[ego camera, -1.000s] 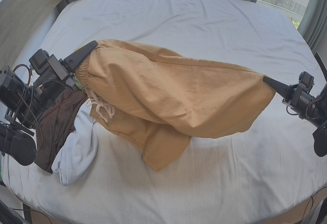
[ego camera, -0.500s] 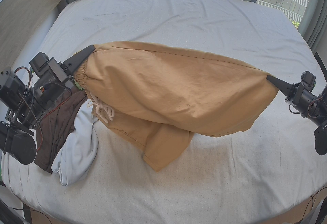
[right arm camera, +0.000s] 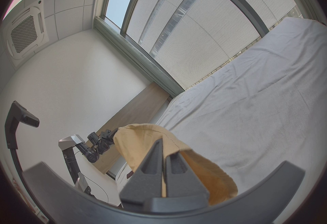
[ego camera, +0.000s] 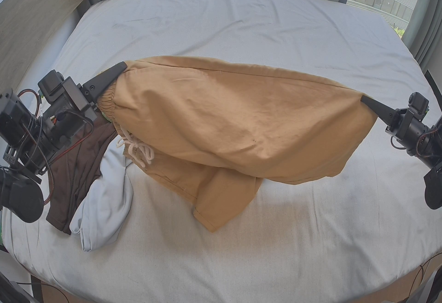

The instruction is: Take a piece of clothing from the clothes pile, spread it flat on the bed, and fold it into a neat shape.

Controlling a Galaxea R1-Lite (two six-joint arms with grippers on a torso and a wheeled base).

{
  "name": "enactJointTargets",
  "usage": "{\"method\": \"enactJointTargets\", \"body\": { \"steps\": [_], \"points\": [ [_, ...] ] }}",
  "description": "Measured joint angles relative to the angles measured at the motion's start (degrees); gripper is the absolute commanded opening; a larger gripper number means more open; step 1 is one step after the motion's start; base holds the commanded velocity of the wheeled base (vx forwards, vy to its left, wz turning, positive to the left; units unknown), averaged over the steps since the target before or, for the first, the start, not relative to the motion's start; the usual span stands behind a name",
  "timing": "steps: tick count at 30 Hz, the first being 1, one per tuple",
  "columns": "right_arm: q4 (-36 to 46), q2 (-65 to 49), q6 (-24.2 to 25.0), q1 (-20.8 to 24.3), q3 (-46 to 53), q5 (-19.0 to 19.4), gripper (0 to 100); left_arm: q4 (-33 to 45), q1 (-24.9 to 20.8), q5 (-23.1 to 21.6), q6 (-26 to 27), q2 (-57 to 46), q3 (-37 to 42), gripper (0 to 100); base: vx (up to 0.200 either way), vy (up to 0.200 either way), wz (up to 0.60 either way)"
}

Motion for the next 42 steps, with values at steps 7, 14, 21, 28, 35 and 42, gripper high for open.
{"method": "enactJointTargets", "body": {
  "steps": [7, 14, 21, 28, 35, 42],
  "points": [
    [-0.3, 0.7, 0.0, 0.5, -1.1, 0.0, 0, 10.2, -1.2, 0.5, 0.1, -6.3, 0.4, 0, 0.000, 0.000, 0.00],
    [-0.3, 1.6, 0.0, 1.6, -2.3, -0.3, 0, 10.7, 0.8, 1.1, 2.2, -9.1, 2.1, 0, 0.000, 0.000, 0.00],
    [0.3, 3.7, 1.0, 1.7, -6.2, -2.1, 0, 10.2, 1.5, 1.3, 2.7, -8.7, 2.2, 0, 0.000, 0.000, 0.00],
    [0.5, 5.9, 3.2, 0.9, -9.9, -2.2, 0, 6.9, 1.4, 1.7, 3.3, -4.6, 0.3, 0, 0.000, 0.000, 0.00],
    [2.3, 8.7, 5.0, 0.5, -14.4, -2.2, 0, 3.6, 1.2, 4.7, 4.8, 1.3, -3.0, 0, 0.000, 0.000, 0.00],
    [4.5, 11.3, 5.2, 0.2, -18.7, -2.5, 0, 0.1, 0.8, 7.3, 5.1, 7.4, -6.3, 0, 0.000, 0.000, 0.00]
  ]
}}
